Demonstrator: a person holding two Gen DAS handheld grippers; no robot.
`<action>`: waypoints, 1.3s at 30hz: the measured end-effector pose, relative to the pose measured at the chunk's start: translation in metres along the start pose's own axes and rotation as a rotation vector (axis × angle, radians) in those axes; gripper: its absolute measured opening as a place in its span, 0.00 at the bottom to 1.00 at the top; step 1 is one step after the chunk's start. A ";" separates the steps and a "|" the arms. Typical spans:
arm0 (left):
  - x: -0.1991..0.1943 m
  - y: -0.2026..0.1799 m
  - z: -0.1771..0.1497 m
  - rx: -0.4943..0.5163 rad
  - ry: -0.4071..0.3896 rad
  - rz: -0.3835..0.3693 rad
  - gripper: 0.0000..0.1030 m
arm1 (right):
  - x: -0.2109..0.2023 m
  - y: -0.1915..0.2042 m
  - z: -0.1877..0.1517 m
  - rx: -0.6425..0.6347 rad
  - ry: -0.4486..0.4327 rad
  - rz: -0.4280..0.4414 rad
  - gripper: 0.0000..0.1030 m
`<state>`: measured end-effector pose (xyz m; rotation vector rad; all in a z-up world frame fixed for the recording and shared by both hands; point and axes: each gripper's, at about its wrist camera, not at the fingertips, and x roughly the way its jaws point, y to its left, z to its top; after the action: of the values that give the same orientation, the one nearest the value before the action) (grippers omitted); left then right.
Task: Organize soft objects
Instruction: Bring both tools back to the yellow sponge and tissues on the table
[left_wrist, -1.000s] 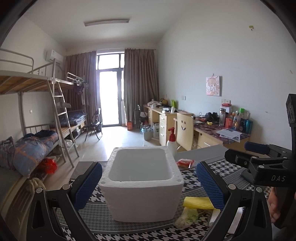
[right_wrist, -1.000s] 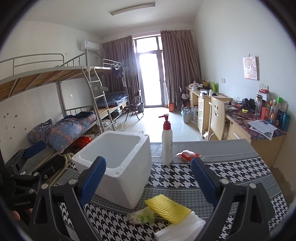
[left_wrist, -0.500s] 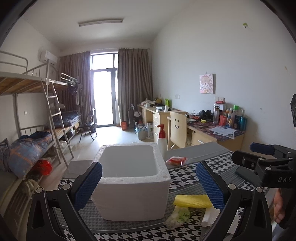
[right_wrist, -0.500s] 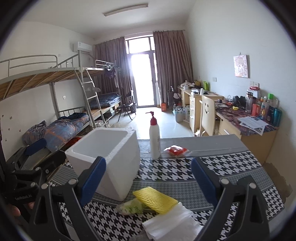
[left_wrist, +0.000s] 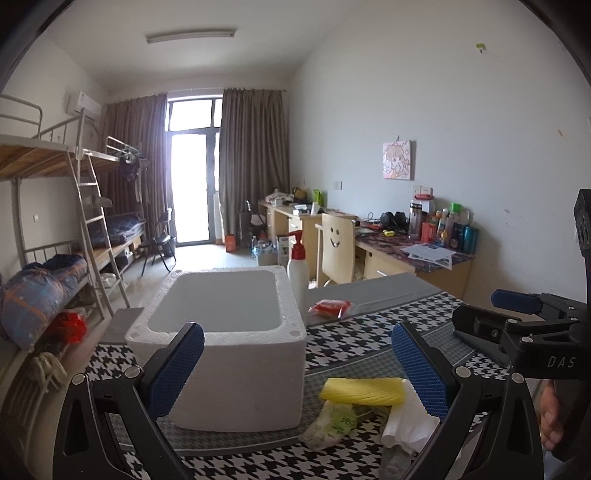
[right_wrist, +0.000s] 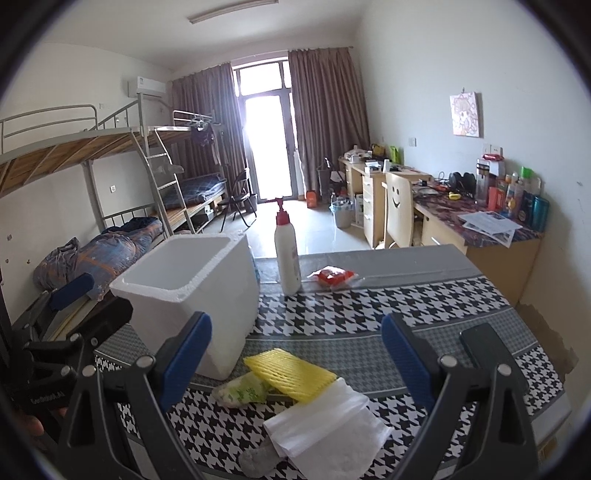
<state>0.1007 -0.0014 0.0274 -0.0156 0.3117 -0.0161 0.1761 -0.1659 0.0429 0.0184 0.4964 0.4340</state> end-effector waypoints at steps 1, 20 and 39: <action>0.000 -0.001 -0.001 0.002 0.000 -0.003 0.99 | 0.000 -0.001 -0.001 0.002 0.001 -0.002 0.93; 0.012 -0.006 -0.023 0.007 0.030 -0.039 0.99 | 0.013 -0.017 -0.031 0.047 0.072 -0.024 0.93; 0.033 -0.004 -0.047 -0.001 0.112 -0.068 0.99 | 0.033 -0.029 -0.074 0.137 0.180 -0.032 0.93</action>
<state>0.1180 -0.0066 -0.0276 -0.0267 0.4235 -0.0843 0.1796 -0.1852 -0.0412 0.1038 0.7019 0.3711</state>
